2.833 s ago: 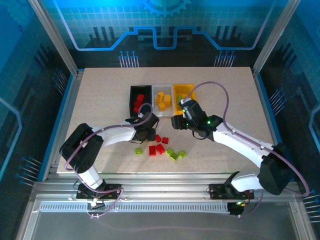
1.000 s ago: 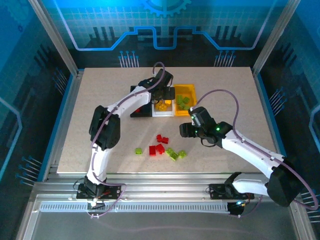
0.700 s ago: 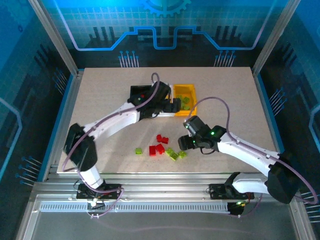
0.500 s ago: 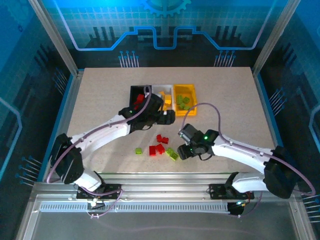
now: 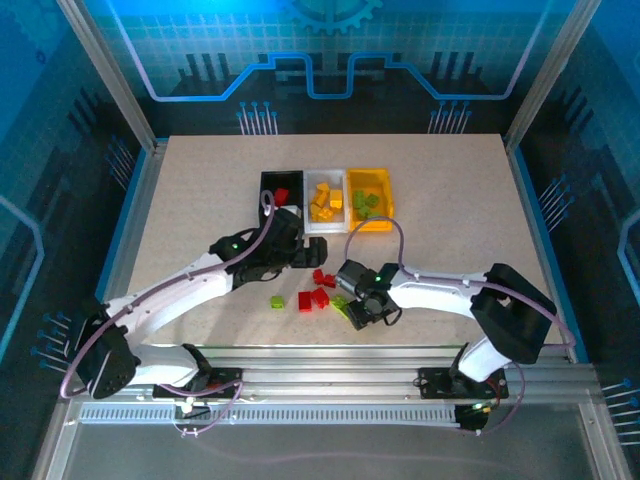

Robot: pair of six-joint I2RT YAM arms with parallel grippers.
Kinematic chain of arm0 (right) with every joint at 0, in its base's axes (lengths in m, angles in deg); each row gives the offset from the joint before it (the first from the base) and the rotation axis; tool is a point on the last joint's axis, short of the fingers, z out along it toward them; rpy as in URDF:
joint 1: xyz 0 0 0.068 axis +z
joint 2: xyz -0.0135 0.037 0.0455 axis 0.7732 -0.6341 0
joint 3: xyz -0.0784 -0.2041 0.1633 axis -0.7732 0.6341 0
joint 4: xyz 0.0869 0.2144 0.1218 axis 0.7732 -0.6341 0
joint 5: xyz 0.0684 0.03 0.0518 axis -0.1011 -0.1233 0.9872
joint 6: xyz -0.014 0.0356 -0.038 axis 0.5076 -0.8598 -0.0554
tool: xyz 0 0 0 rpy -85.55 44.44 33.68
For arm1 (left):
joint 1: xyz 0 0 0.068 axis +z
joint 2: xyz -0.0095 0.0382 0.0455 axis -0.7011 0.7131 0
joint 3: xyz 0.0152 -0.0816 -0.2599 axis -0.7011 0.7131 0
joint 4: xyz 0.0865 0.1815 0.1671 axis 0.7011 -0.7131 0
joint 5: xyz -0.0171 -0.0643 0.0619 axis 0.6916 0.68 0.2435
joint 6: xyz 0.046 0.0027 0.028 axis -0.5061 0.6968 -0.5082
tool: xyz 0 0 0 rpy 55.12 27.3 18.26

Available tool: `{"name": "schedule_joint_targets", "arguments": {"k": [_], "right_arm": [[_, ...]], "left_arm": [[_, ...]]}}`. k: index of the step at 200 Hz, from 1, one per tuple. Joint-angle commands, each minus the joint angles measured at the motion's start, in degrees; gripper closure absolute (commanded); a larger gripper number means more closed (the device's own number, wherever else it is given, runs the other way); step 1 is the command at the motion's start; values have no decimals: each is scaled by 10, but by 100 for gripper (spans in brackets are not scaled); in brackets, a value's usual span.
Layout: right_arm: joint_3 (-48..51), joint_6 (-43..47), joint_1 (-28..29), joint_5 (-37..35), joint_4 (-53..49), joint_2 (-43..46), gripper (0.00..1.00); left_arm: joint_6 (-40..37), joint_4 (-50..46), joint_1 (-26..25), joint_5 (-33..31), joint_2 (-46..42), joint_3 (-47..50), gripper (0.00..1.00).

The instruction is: Sort the legos into containers by color

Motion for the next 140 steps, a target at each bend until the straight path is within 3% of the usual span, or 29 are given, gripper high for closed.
{"name": "schedule_joint_targets", "arguments": {"k": [1, 55, 110, 140], "right_arm": [[-15, 4, -16, -26, 22, -20, 41], [1, 8, -35, -15, 30, 8, 65], [-27, 34, -97, -31, 0, 114, 67], [-111, 55, -159, -28, 20, 99, 66]], "left_arm": [[13, -16, 1, -17, -15, 20, 1], [13, -19, 1, -22, -23, 34, 1], [26, -15, 1, -30, -46, 69, 1], [42, -15, 1, -28, -60, 95, 1]]}}
